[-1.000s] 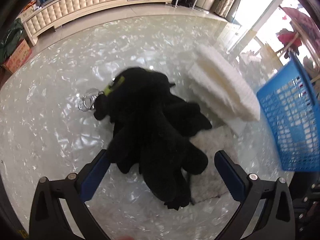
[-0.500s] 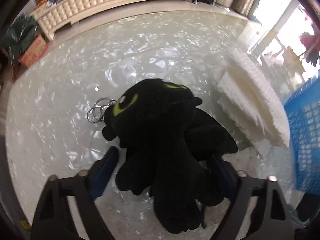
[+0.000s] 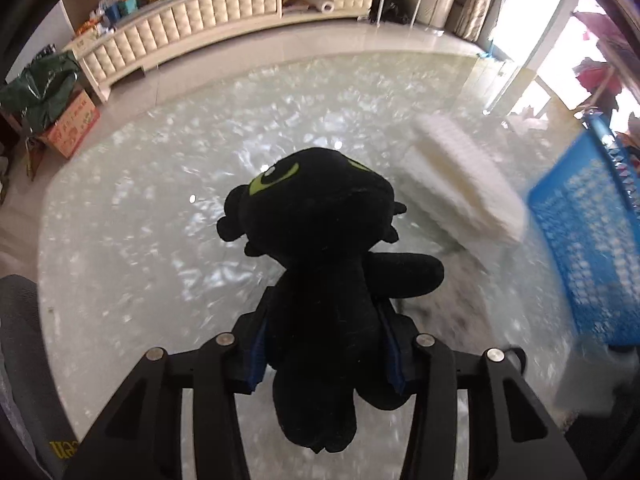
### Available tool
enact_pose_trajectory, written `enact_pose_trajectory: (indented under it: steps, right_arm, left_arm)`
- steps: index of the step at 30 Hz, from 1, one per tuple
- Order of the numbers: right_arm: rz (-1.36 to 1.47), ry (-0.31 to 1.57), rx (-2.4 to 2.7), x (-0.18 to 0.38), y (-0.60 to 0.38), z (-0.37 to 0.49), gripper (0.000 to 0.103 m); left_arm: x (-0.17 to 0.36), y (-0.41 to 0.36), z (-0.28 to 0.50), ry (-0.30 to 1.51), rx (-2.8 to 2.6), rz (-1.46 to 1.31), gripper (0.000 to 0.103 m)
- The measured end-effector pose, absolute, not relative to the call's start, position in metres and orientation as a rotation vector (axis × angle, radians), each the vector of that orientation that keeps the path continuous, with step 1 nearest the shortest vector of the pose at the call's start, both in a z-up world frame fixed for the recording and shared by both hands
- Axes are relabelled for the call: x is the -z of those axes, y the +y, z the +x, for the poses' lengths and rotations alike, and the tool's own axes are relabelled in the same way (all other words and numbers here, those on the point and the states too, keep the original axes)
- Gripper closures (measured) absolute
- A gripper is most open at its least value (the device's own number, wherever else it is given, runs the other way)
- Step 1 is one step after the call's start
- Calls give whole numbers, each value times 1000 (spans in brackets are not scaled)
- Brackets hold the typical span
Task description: Organize soft objects
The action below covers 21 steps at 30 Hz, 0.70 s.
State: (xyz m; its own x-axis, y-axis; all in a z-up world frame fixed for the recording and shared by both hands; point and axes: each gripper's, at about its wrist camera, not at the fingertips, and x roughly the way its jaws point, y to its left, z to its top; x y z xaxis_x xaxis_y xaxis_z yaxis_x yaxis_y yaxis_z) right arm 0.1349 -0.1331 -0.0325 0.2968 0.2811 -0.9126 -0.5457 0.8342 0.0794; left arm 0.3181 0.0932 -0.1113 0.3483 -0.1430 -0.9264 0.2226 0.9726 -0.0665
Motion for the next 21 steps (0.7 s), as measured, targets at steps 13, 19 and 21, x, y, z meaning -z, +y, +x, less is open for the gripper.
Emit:
enact_pose_trajectory:
  steps: [13, 19, 21]
  right_arm:
    - [-289, 1056, -516, -7, -154, 128, 100]
    - [-322, 1004, -510, -26, -163, 121, 100]
    - [-338, 987, -509, -31, -166, 117, 100]
  left_arm:
    - [39, 61, 202, 1046, 415, 136, 59]
    - [14, 29, 158, 982, 505, 156, 59]
    - [7, 18, 147, 956, 524, 153, 59]
